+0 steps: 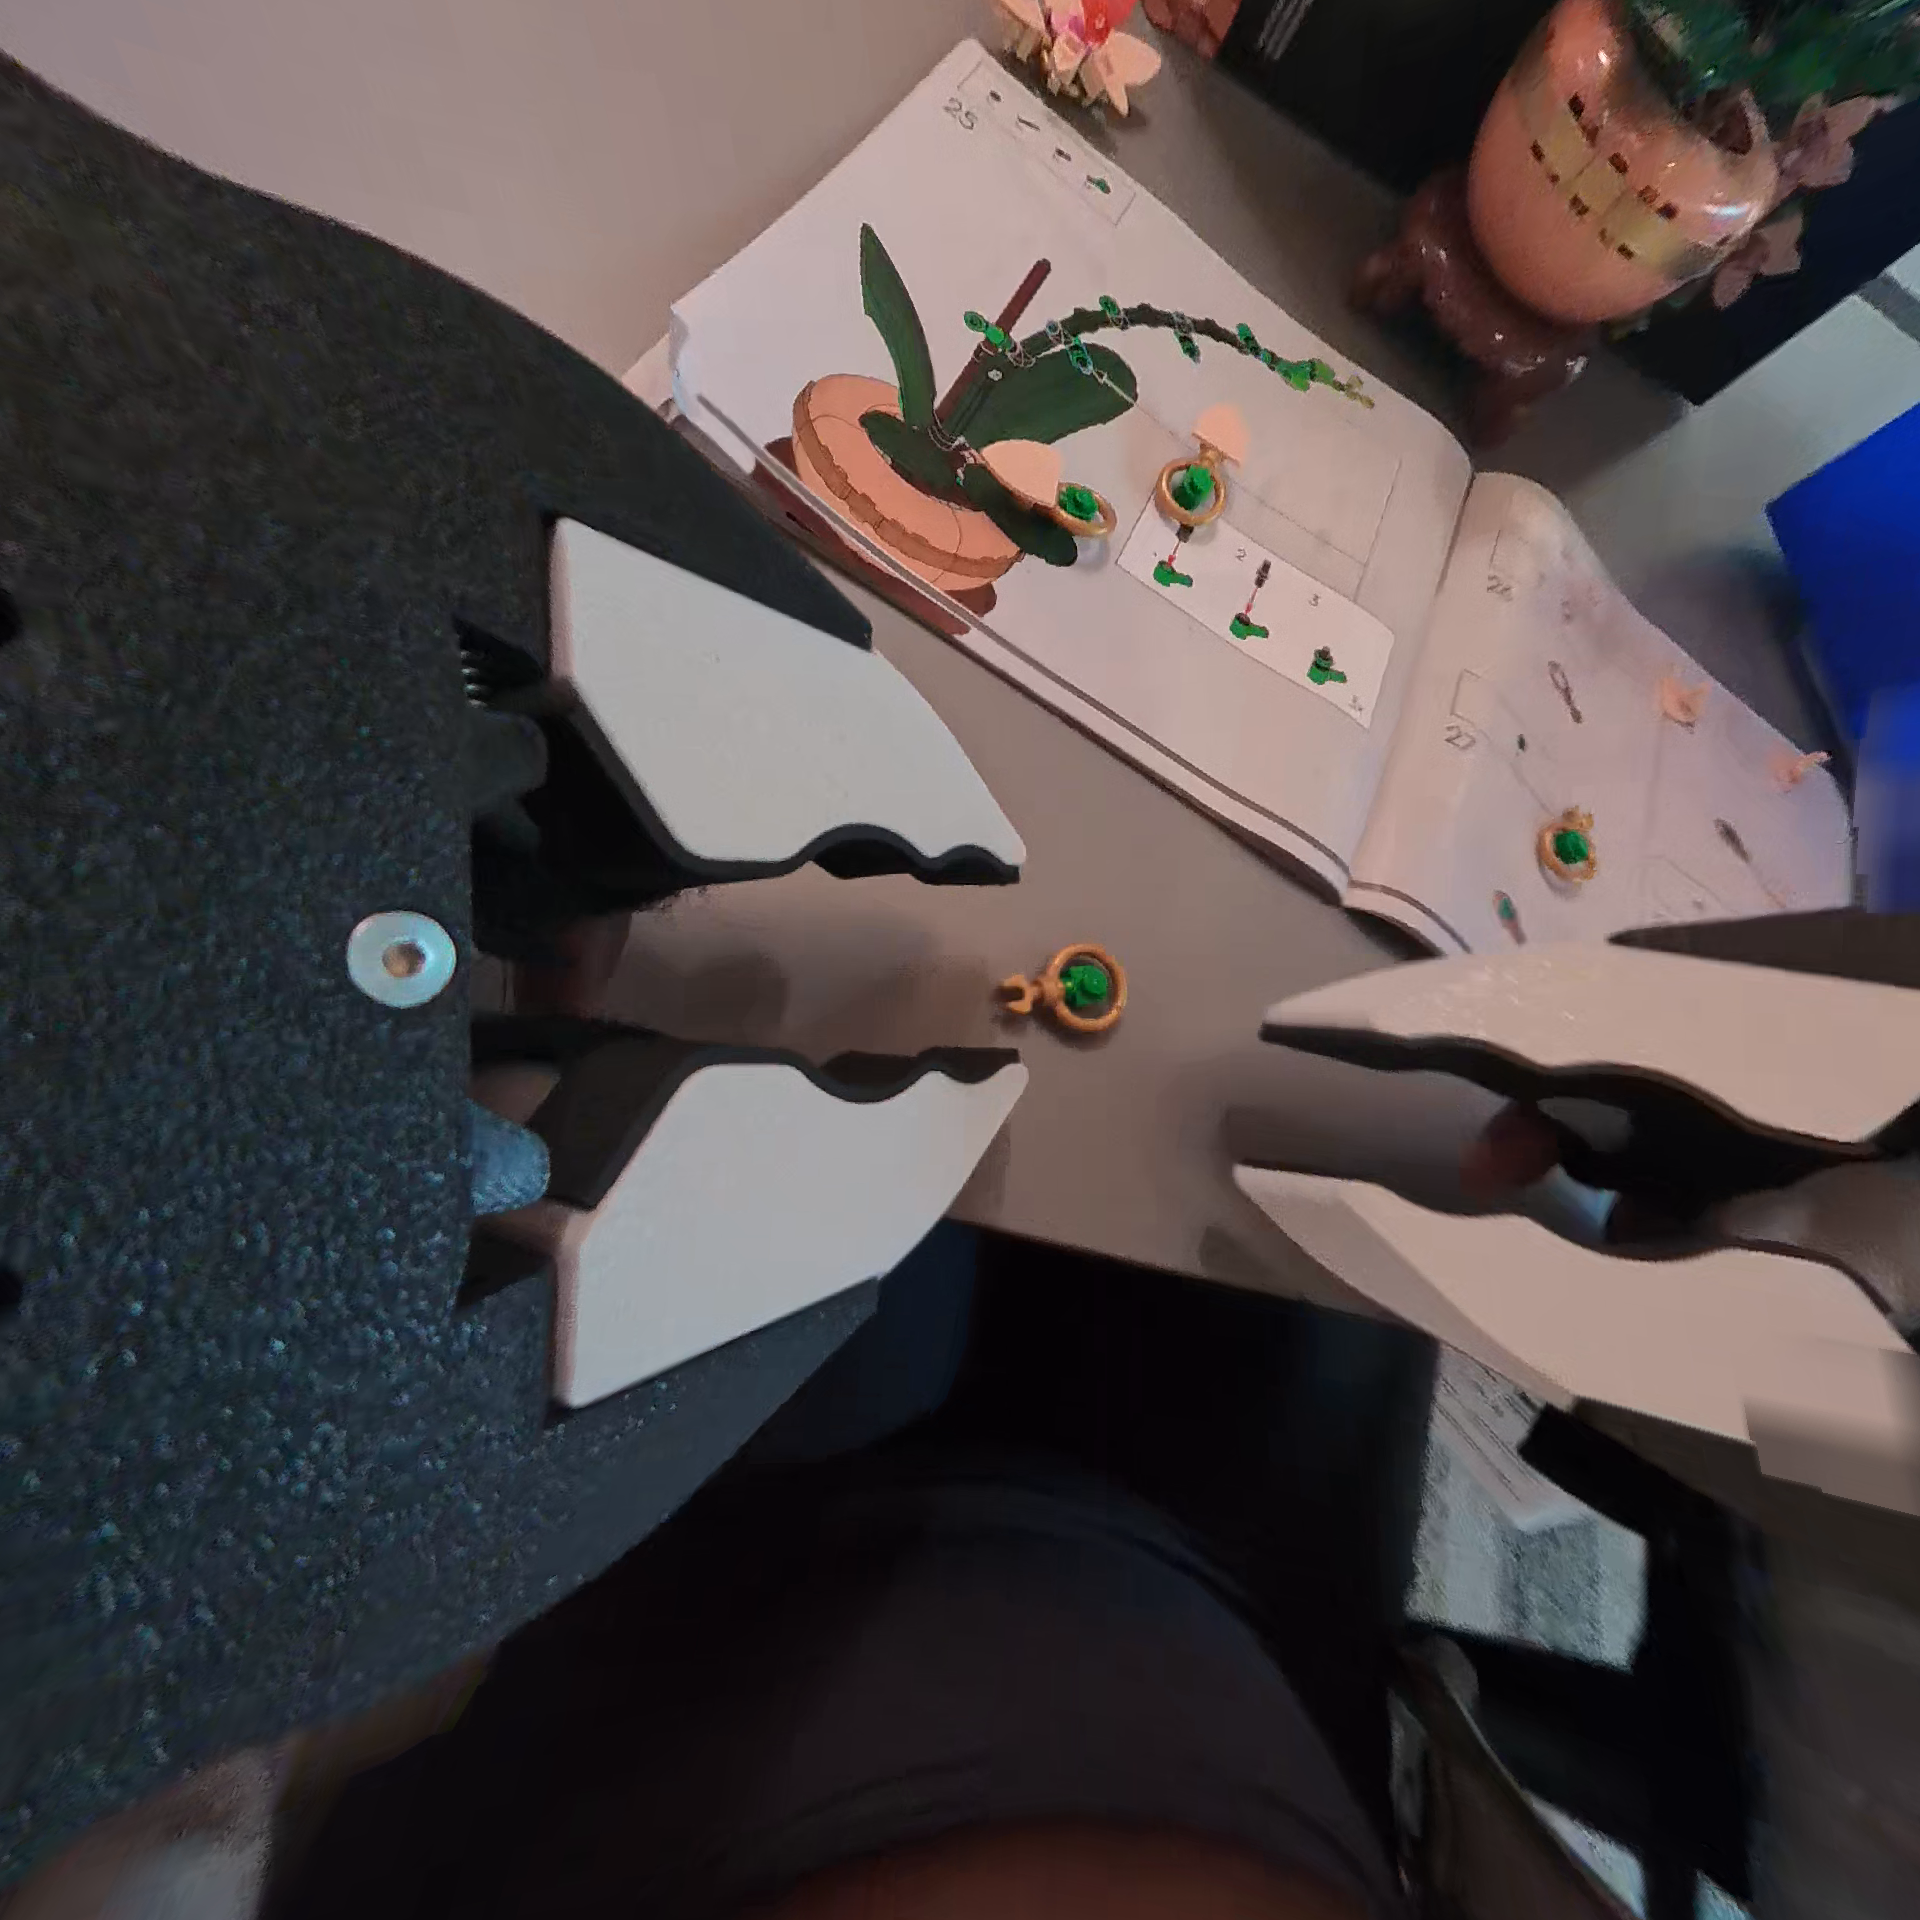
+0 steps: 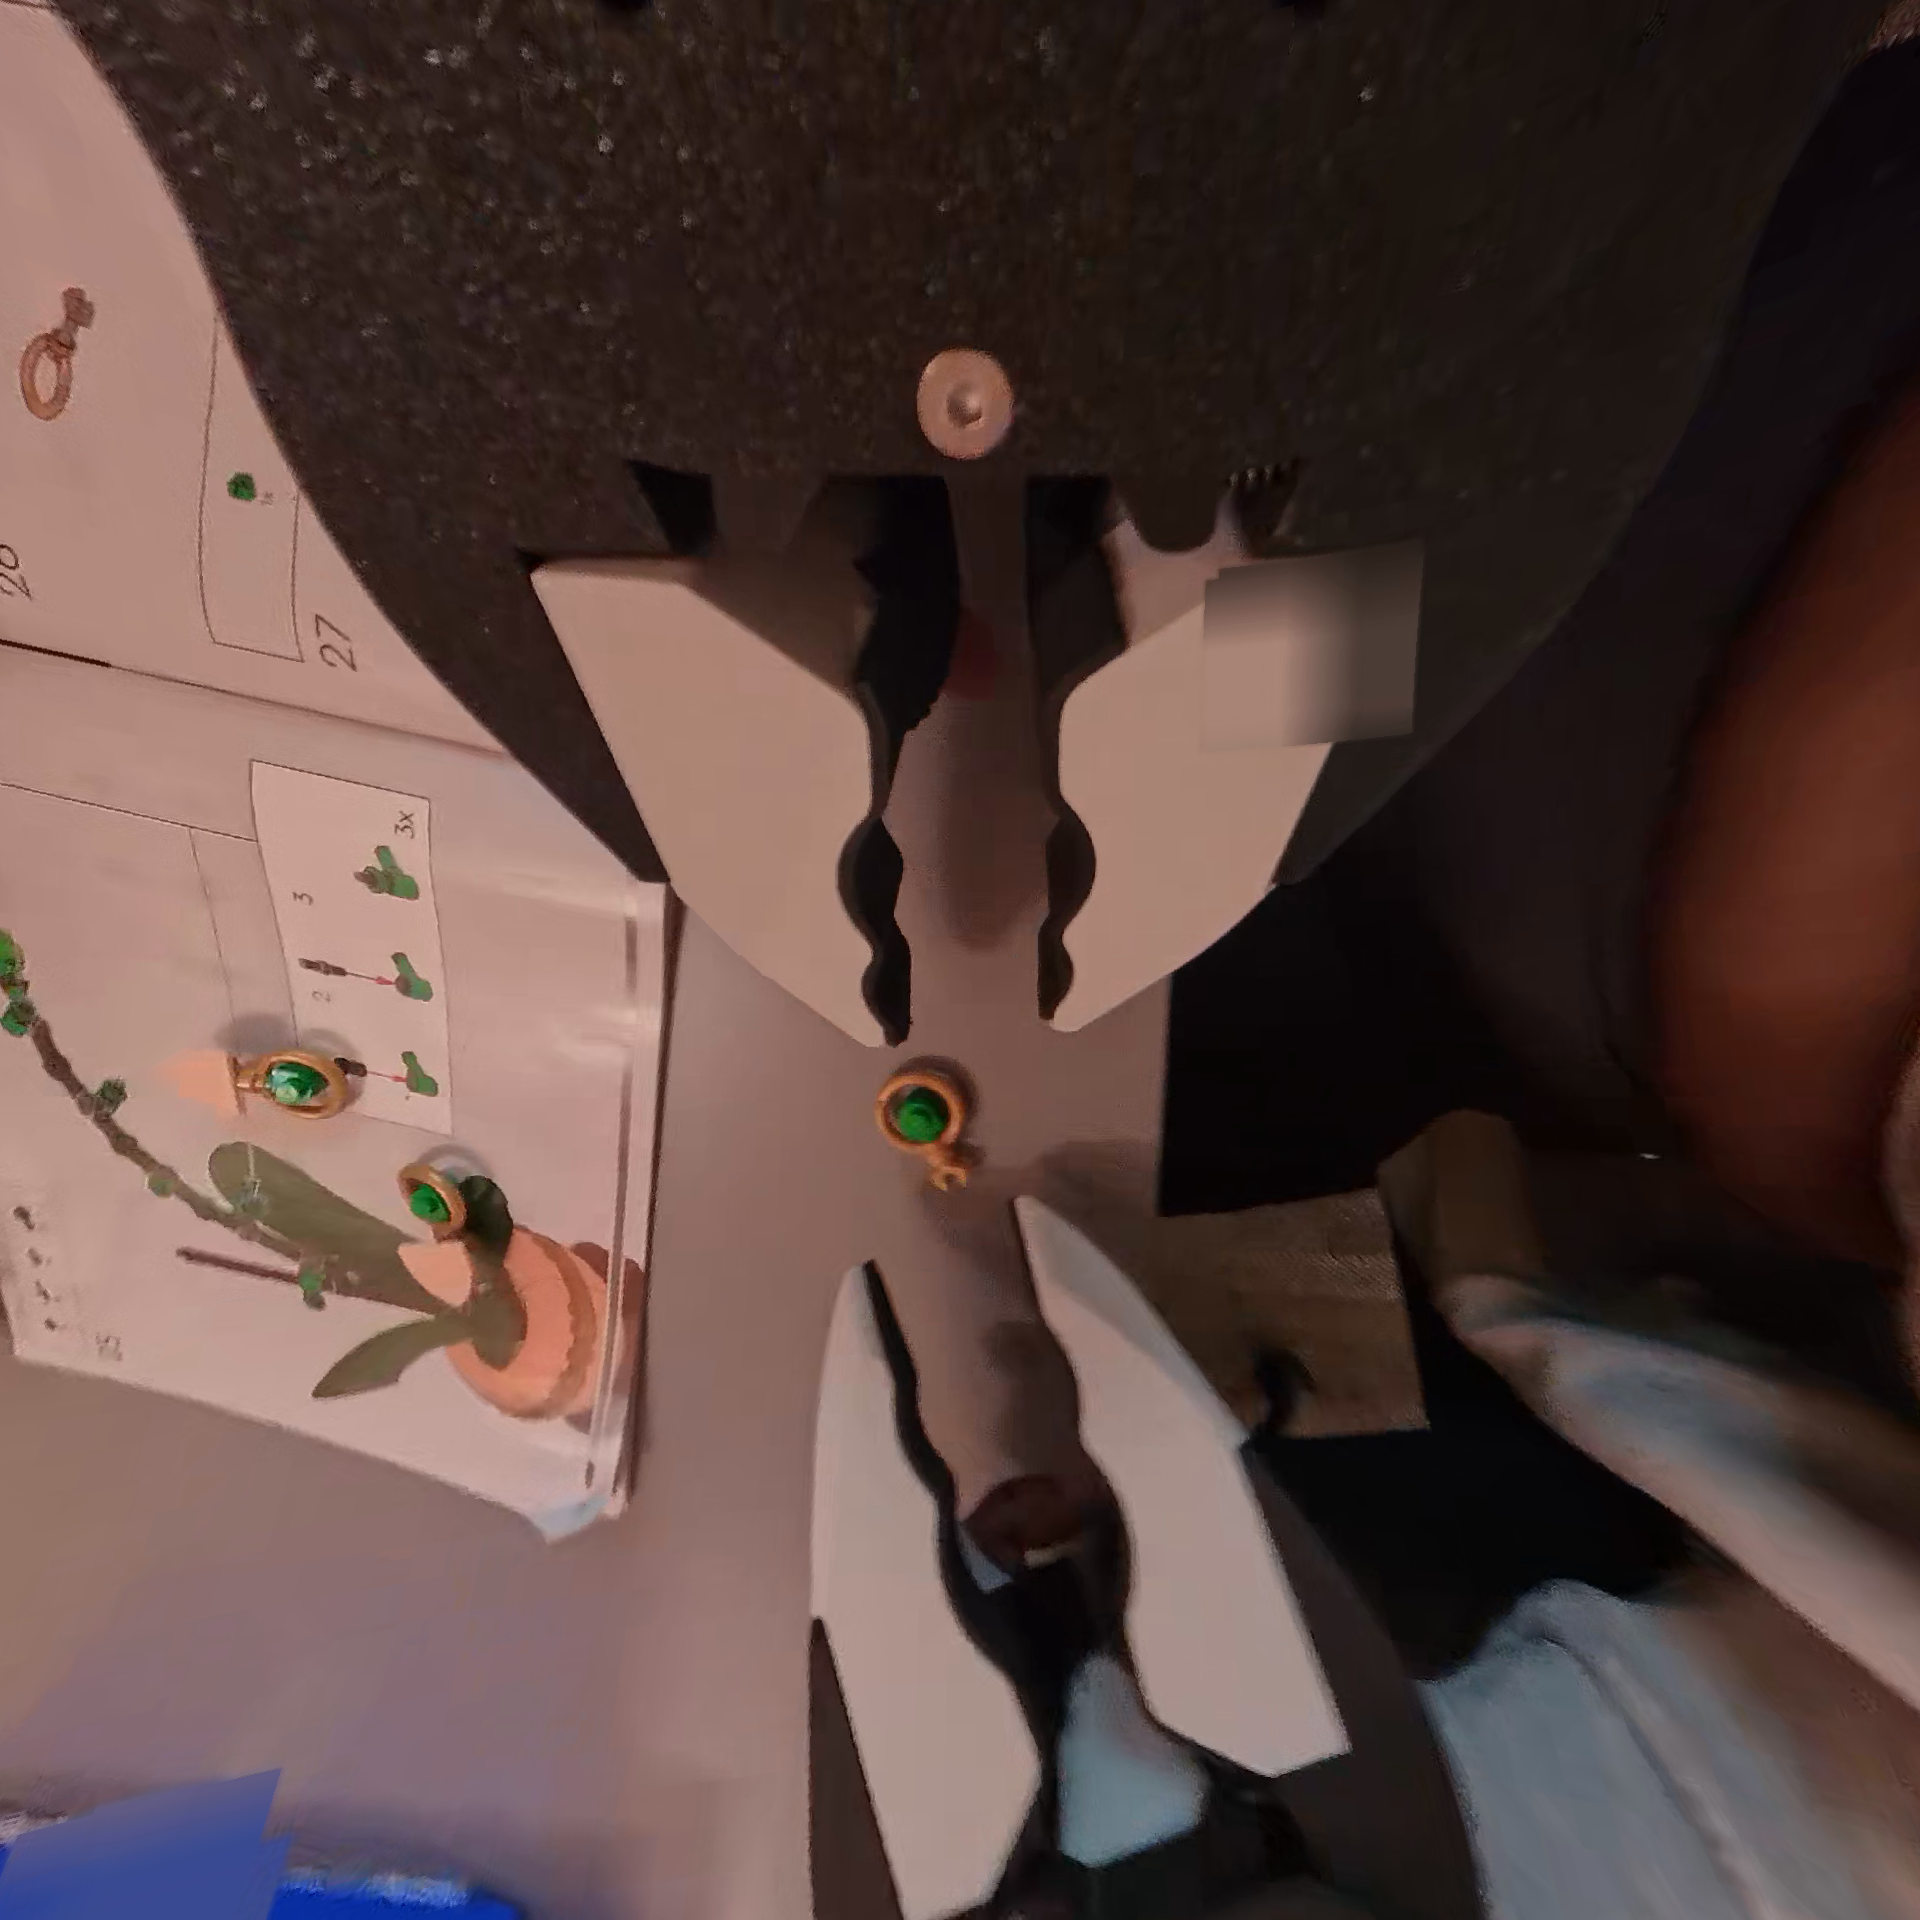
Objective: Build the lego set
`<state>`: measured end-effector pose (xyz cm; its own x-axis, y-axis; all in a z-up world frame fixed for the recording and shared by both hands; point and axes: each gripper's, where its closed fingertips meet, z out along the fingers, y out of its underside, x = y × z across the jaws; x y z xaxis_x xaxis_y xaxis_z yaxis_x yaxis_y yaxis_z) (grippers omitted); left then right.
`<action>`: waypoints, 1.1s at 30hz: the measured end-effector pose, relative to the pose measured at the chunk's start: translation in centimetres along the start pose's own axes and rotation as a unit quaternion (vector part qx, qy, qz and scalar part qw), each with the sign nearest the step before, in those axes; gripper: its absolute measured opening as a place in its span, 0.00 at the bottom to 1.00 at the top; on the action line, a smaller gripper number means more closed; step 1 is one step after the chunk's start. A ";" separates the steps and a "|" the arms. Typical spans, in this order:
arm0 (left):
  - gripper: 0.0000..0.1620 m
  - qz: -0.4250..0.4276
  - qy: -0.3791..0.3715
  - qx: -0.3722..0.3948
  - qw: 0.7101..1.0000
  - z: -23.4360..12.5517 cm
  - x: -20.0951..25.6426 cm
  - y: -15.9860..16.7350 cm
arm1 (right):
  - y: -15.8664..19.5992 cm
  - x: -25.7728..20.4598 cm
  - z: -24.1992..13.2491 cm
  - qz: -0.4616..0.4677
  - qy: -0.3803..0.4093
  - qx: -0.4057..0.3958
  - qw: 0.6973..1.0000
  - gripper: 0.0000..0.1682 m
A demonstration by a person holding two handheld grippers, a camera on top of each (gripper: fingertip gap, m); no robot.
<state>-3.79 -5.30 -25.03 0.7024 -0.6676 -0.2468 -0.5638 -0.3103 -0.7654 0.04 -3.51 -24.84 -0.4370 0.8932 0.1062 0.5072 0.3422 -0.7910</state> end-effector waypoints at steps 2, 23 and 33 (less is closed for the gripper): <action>0.18 0.007 0.003 -0.026 1.000 0.7 0.3 0.3 | 0.2 0.5 1.0 0.016 -0.008 -0.029 0.999 0.16; 0.23 0.168 -0.093 0.103 0.976 -0.4 -0.9 -2.9 | -0.7 1.2 2.1 0.101 -0.100 -0.014 0.990 0.11; 0.19 0.341 -0.103 0.102 0.929 0.0 0.5 -5.6 | -3.9 0.1 -3.5 0.264 -0.294 0.041 0.918 0.11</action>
<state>-0.29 -3.96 -20.88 0.2914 -0.5113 -0.8085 -0.8294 0.2861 -0.4799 0.63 -3.70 -19.61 -0.4836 0.6087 -0.6290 0.7162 -0.1378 -0.6841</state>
